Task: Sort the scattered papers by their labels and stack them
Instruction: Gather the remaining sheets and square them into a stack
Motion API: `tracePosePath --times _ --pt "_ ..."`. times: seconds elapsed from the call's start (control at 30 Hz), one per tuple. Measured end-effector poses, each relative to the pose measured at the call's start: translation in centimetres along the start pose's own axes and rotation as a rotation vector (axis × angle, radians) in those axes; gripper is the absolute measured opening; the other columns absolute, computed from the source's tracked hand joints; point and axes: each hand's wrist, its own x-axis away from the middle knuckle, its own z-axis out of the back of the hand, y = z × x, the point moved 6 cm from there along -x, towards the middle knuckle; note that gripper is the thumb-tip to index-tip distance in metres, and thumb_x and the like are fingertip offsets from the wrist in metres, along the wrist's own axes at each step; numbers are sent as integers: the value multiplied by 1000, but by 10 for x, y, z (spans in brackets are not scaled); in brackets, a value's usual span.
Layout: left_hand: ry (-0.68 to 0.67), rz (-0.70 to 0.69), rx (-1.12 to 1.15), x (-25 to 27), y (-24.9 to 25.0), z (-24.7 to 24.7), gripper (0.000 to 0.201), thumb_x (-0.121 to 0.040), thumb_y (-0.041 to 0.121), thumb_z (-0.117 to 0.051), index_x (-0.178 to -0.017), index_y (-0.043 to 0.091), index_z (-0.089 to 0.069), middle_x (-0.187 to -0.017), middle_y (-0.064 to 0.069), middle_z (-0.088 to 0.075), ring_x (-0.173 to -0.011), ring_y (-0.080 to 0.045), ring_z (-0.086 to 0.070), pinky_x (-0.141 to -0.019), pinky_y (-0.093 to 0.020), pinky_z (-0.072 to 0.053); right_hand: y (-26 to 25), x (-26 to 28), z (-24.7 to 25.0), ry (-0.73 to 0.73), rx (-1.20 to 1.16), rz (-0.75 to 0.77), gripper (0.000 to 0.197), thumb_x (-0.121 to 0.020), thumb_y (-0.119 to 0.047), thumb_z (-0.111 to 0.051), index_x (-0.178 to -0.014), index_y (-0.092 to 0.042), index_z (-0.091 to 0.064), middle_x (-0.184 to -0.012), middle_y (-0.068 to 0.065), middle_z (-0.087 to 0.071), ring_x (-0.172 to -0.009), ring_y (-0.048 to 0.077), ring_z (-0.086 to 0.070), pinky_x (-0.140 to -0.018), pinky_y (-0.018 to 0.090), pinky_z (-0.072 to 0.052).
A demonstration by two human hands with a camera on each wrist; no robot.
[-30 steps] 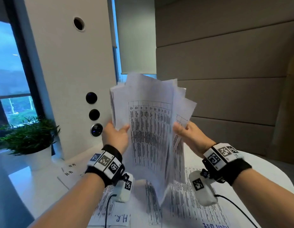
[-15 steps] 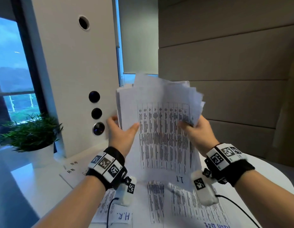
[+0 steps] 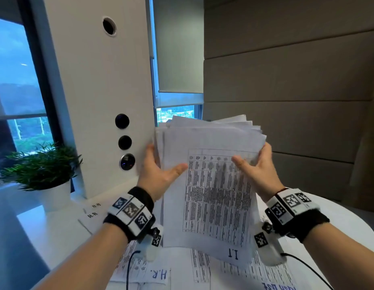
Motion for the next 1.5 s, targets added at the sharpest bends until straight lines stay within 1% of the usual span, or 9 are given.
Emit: tracePosePath --times 0.3,0.53,0.67,0.77,0.9,1.03,1.17,1.37,1.5 --pt "45 110 -64 6 -10 -7 32 -84 8 -69 -114 12 -58 -96 7 -65 -89 -13 -64 -72 -17 -48 1 4 -8 10 -3 -24 70 -88 4 -60 -141 -18 -21 -126 5 -51 -110 16 -59 -78 21 -56" --pt "308 131 108 -1 -14 17 24 -85 6 -68 -91 28 -60 -88 15 -65 -84 -8 -64 -81 -26 -47 26 33 -7 -243 401 -149 33 -78 -30 -71 -110 -26 -60 -105 -6 -69 -95 4 -66 -89 35 -54" --pt "177 196 157 6 -24 15 28 -86 0 -65 -93 27 -60 -96 9 -67 -91 -14 -65 -85 -33 -50 27 26 5 -157 418 -201 11 -81 -2 -72 -82 3 -62 -79 10 -68 -74 24 -65 -80 48 -56" --pt "60 307 93 2 -40 15 29 -88 -1 -61 -112 16 -59 -110 -4 -67 -98 -22 -63 -91 -40 -50 32 24 12 -220 477 -332 17 -82 -7 -72 -71 -7 -59 -68 7 -59 -67 19 -56 -67 35 -52" --pt "-115 543 6 14 -68 3 38 -88 4 -63 -125 3 -56 -117 -13 -65 -103 -31 -64 -95 -49 -49 55 44 24 -226 571 -518 11 -84 -12 -71 -76 -8 -65 -72 7 -68 -62 17 -63 -60 24 -53" --pt "-477 826 -343 68 -107 -20 31 -91 20 -62 -115 2 -60 -102 -9 -68 -84 -23 -65 -73 -31 -53 93 70 48 -151 799 -673 15 -84 -15 -71 -88 -3 -64 -82 11 -67 -72 22 -65 -61 25 -52" --pt "-685 715 -971 86 -130 -8 46 -89 41 -59 -119 5 -57 -120 -6 -60 -110 -22 -59 -90 -31 -47 122 89 69 -166 1003 -826 13 -87 -14 -65 -91 -3 -60 -86 11 -63 -88 29 -64 -62 22 -47" --pt "-864 658 -1057 96 -123 -16 50 -89 48 -53 -124 13 -60 -129 -1 -57 -118 -21 -53 -96 -32 -42 145 90 76 -223 1258 -865 28 -85 -22 -59 -108 -6 -59 -97 6 -61 -105 26 -60 -89 32 -52" --pt "-865 642 -967 95 -117 -25 48 -89 44 -57 -129 16 -58 -132 0 -56 -120 -18 -52 -97 -27 -41 138 89 69 -242 1057 -915 18 -84 -17 -67 -97 -9 -59 -77 1 -55 -70 13 -56 -55 19 -45"
